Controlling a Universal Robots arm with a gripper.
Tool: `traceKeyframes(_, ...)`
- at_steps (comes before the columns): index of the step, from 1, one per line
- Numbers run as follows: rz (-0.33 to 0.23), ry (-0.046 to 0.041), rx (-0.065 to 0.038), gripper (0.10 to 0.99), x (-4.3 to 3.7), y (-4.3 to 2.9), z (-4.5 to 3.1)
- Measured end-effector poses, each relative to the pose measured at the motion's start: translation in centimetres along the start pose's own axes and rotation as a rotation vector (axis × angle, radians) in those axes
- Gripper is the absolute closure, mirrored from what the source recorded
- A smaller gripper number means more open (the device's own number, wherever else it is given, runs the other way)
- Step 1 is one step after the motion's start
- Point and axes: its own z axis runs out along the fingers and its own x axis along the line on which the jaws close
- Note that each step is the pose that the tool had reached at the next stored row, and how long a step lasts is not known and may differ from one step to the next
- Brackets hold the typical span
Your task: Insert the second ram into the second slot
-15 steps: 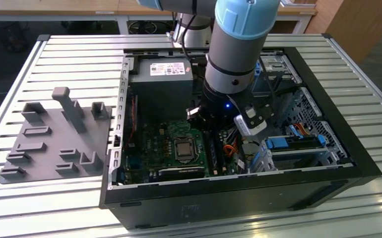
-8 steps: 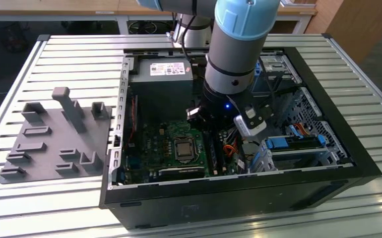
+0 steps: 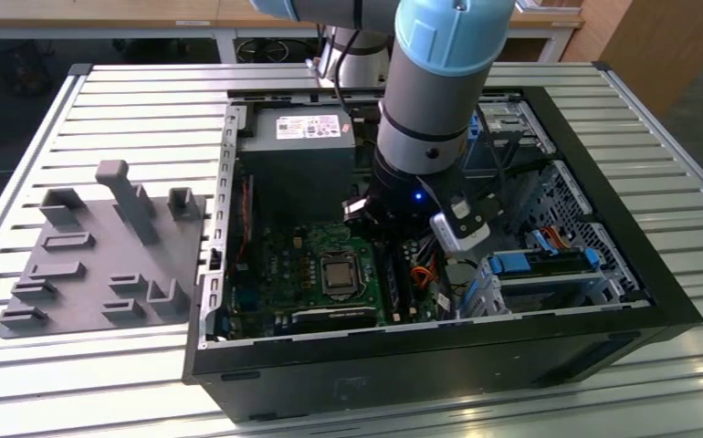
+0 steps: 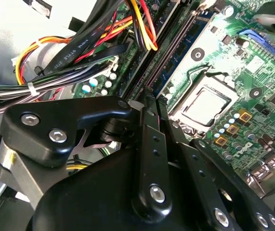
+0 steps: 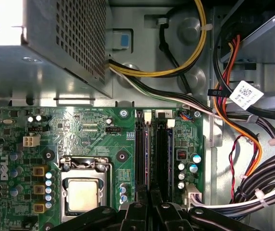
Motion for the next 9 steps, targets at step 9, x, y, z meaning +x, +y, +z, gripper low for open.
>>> traceKeyframes(9,0.008,-0.0001,0.000,0.949,-0.04,0.00,0.11)
